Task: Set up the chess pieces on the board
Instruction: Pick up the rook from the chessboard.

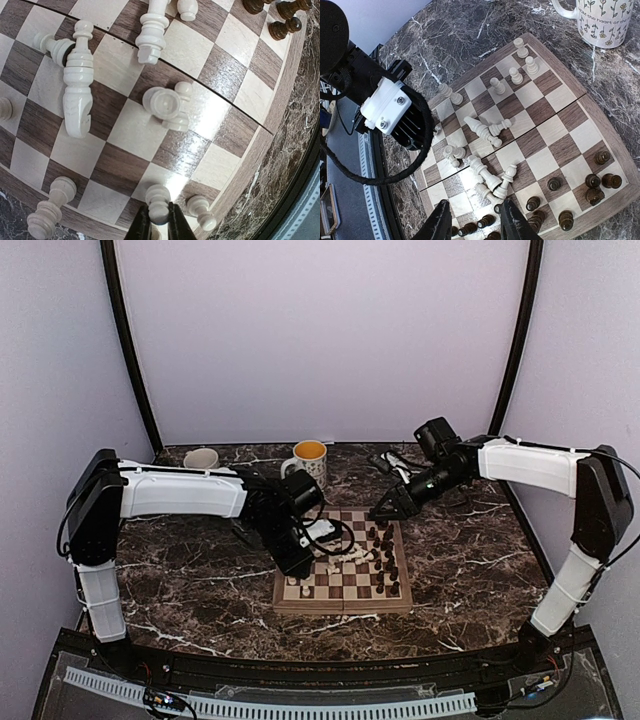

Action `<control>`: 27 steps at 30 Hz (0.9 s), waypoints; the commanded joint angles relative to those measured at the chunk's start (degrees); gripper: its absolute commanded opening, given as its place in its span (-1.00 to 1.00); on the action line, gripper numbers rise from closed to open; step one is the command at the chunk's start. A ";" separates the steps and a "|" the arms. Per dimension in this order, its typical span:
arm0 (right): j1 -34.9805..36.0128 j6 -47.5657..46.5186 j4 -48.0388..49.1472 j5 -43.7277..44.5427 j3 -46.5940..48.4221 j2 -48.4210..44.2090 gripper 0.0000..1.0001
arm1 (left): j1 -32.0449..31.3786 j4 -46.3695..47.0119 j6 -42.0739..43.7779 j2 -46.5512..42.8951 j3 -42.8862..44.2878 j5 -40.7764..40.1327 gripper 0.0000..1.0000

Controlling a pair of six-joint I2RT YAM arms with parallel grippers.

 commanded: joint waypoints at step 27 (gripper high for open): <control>-0.27 -0.81 0.42 -0.90 0.48 0.24 -0.32 | -1.22 -3.57 2.96 0.79 4.64 -1.72 -0.42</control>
